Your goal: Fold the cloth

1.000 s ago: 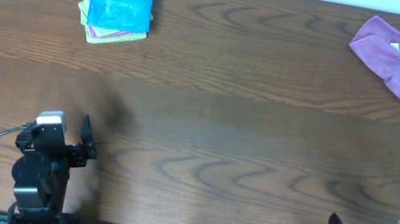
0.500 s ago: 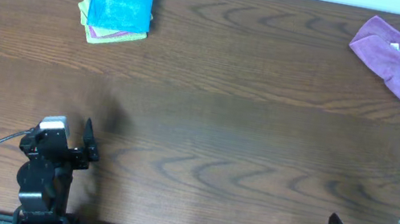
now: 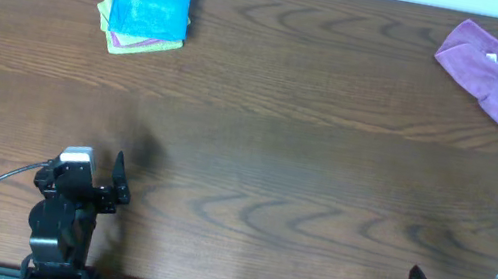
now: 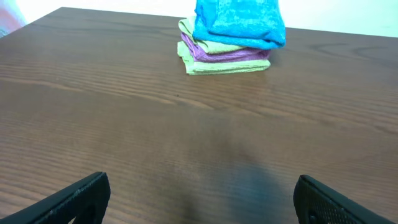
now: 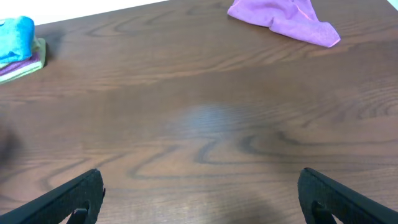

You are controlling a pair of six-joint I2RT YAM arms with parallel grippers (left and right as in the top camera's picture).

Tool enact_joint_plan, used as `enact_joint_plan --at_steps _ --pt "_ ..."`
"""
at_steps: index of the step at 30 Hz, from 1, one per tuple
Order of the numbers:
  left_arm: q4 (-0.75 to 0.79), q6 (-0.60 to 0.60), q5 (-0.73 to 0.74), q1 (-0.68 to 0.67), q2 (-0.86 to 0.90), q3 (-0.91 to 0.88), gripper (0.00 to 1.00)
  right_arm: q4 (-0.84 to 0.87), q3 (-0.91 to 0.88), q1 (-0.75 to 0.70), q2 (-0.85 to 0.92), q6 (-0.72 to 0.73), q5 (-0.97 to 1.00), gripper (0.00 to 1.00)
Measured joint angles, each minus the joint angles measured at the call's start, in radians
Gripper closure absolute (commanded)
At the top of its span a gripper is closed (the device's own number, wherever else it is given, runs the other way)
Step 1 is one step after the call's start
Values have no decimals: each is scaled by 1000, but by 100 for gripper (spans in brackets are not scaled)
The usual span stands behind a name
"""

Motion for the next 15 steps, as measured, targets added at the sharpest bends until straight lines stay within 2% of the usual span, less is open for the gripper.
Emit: enact_joint_plan --at_steps 15 --pt "0 0 -8 -48 -2 0 5 0 0 0 0 0 0 1"
